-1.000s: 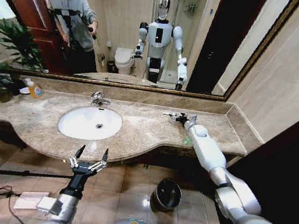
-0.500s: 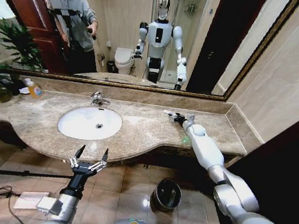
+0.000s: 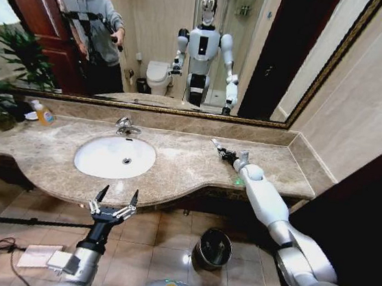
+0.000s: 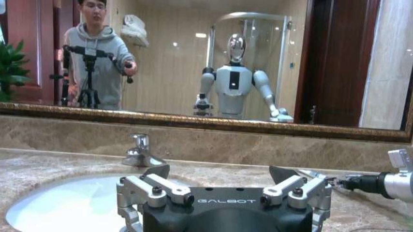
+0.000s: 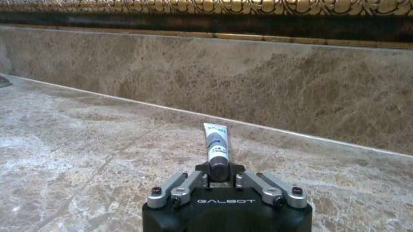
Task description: Pick up the trash from the sink and place it in the trash bin.
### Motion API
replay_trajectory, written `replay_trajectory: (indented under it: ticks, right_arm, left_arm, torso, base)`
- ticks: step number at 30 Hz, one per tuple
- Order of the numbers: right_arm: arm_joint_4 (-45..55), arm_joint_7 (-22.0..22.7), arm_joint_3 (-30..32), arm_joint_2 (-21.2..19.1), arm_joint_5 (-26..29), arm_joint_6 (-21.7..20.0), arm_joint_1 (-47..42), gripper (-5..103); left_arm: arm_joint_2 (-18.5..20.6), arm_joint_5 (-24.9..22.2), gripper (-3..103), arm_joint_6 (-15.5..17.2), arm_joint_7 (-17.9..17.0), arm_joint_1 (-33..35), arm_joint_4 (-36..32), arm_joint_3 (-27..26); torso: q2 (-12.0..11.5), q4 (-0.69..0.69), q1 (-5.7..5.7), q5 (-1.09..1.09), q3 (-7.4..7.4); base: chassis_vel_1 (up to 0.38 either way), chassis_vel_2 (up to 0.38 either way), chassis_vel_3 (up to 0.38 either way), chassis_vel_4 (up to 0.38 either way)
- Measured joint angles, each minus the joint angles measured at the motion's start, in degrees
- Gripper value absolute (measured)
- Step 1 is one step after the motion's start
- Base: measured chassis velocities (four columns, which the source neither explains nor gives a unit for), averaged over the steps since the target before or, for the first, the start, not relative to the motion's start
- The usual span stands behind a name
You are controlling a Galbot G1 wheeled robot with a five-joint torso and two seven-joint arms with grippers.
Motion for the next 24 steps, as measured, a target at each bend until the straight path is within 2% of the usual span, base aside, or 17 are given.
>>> replay_trajectory:
  ticks: [4,12,14,15,18,19,20,22,23,24]
  right_arm:
    - [2.12,0.65,0.24,-0.35,0.74,-0.28,-1.21,18]
    - [14.84,2.46,4.48,-3.24,3.26,-0.57,-8.03,18]
    - [22.29,3.0,7.9,-5.22,3.64,-0.54,-12.72,18]
    - [22.29,3.0,7.9,-5.22,3.64,-0.54,-12.72,18]
    - [33.46,4.24,13.2,-7.97,4.61,-0.61,-22.55,18]
    - [33.46,4.24,13.2,-7.97,4.61,-0.61,-22.55,18]
    - [37.34,4.9,14.69,-8.56,5.01,-0.51,-26.6,18]
    - [42.46,6.0,16.5,-8.69,5.32,1.09,-32.38,18]
    - [42.46,6.0,16.5,-8.69,5.32,1.09,-32.38,18]
    - [45.74,8.11,17.54,-8.45,5.43,4.92,-36.92,18]
  left_arm:
    - [0.0,0.0,100,0.0,0.0,0.0,0.0,0.0]
    - [0.0,0.0,100,0.0,0.0,0.0,0.0,0.0]
    - [0.01,0.0,100,0.0,0.01,0.0,0.0,0.0]
    - [0.01,0.0,100,0.0,0.01,0.0,0.0,0.0]
    - [0.0,0.0,100,0.0,0.0,0.0,0.0,0.0]
    - [0.0,0.0,100,0.0,0.0,0.0,0.0,0.0]
    - [0.01,0.0,100,0.0,0.0,0.0,0.0,0.0]
    - [0.0,0.0,100,0.0,0.0,0.0,0.0,0.0]
    - [0.0,0.0,100,0.0,0.0,0.0,0.0,0.0]
    - [0.0,0.0,100,0.0,0.0,0.0,0.0,0.0]
  torso:
    - [0.0,0.01,0.01,0.02,0.01]
    - [-0.01,0.0,0.01,0.04,0.02]
    - [0.0,0.01,0.01,0.0,0.01]
    - [0.0,0.01,0.01,0.0,0.01]
    - [-0.01,0.0,0.01,0.01,0.01]
    - [-0.01,0.0,0.01,0.01,0.01]
    - [0.0,-0.04,0.0,0.0,0.01]
    - [0.0,-0.03,0.0,0.03,0.01]
    - [0.0,-0.03,0.0,0.03,0.01]
    - [0.0,-0.01,0.0,-0.01,0.0]
  base:
    - [0.0,0.0,0.0,0.0]
    - [0.0,0.0,0.0,0.0]
    - [0.0,0.0,0.0,0.0]
    - [0.0,0.0,0.0,0.0]
    - [0.0,0.0,0.0,0.0]
    - [0.0,0.0,0.0,0.0]
    - [0.0,0.0,0.0,0.0]
    - [0.0,0.0,0.0,0.0]
    - [0.0,0.0,0.0,0.0]
    - [0.0,0.0,0.0,0.0]
